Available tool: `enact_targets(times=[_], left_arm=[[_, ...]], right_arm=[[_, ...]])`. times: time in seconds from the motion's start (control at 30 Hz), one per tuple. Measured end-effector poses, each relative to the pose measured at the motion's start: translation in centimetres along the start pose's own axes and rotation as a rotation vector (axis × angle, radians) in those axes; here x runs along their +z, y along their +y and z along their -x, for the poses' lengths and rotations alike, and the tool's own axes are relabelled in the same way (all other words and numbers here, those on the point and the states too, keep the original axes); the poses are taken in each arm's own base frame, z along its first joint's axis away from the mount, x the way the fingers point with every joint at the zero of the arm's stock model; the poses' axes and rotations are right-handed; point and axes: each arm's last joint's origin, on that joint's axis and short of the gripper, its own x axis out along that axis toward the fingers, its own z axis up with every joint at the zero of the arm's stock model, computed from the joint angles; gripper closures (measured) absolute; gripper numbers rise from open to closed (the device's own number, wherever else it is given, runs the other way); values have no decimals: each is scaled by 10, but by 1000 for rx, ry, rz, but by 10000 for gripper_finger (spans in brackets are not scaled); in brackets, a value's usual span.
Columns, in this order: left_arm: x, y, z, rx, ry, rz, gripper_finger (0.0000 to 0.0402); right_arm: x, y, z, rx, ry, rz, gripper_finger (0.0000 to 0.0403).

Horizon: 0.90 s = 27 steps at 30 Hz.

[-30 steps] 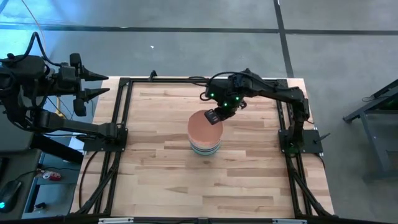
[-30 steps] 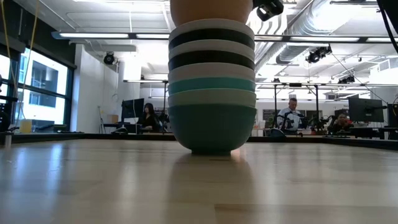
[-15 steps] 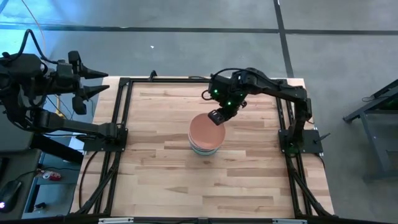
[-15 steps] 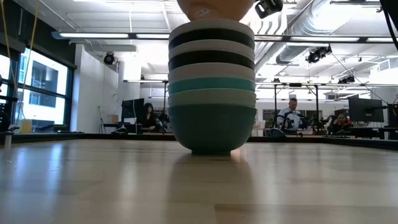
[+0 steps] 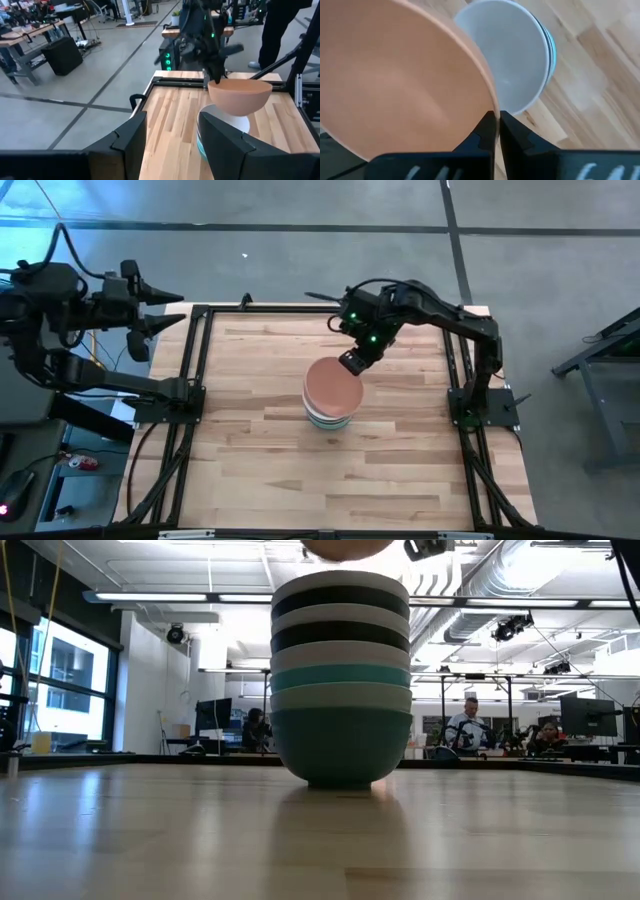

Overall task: Nest bowls inside each other
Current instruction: Stack the orange bowl on the white bowl

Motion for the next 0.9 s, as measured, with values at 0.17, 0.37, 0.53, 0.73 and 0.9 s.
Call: enact_targets(times=[0.17,0.37,0.53,0.73,0.9], left_arm=[[3,-1,-12,-1,24,3,234],[9,-3,-27,-3,35,15,234],[13,-4,-35,-2,32,38,234],[14,-5,-41,-4,46,79,234],[14,-5,-41,-4,46,99,234]], right_arm=[[-2,6,16,25,-62,69,403],[-5,11,18,50,-58,162,403],[-5,9,9,46,-15,215,403],[-1,-10,-9,-51,30,197,403],[-6,-31,-10,-116,48,150,403]])
